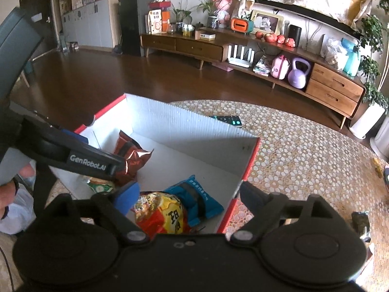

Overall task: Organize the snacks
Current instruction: 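Withdraw both tools from the box toward the remaining snacks, then grasp the brown square cake with the left tool while the right grasps the white-red packet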

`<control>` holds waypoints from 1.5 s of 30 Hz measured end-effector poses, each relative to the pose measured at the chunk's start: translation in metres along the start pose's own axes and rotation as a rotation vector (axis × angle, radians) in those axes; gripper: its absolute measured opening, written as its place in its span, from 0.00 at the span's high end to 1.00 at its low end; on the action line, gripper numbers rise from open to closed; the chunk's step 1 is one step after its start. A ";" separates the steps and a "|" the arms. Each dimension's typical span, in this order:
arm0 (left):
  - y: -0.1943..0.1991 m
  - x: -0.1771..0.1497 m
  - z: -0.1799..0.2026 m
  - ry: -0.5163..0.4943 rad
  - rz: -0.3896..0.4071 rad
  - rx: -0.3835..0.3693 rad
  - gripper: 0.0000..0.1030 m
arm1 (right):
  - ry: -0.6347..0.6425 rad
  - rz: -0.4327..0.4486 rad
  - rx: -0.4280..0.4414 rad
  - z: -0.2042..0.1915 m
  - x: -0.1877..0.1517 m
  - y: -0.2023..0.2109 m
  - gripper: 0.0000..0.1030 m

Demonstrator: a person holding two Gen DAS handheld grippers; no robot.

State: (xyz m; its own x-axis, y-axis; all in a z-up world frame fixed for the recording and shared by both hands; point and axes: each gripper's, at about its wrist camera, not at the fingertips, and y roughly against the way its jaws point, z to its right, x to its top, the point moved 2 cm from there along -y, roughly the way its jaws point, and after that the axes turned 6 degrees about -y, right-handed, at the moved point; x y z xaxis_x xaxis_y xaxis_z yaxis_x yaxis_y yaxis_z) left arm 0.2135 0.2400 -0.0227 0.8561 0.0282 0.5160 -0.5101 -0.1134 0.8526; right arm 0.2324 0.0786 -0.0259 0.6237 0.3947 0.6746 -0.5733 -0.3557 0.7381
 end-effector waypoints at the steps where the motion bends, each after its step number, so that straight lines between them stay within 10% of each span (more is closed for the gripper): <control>1: 0.004 -0.001 0.000 -0.001 0.006 -0.003 0.36 | -0.006 0.005 0.003 0.001 0.000 0.004 0.11; 26: 0.107 -0.034 0.079 -0.107 0.200 -0.135 0.24 | -0.109 0.110 0.093 0.042 -0.046 0.118 0.00; 45: 0.089 -0.063 0.179 -0.126 0.213 -0.310 0.04 | -0.279 0.075 -0.147 0.159 -0.117 0.157 0.00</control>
State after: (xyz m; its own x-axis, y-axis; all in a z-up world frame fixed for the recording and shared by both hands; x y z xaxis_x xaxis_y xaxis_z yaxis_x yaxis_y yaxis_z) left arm 0.1293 0.0506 0.0060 0.7222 -0.0877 0.6861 -0.6615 0.2025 0.7221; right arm 0.1545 -0.1583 0.0120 0.6866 0.1175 0.7175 -0.6812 -0.2409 0.6913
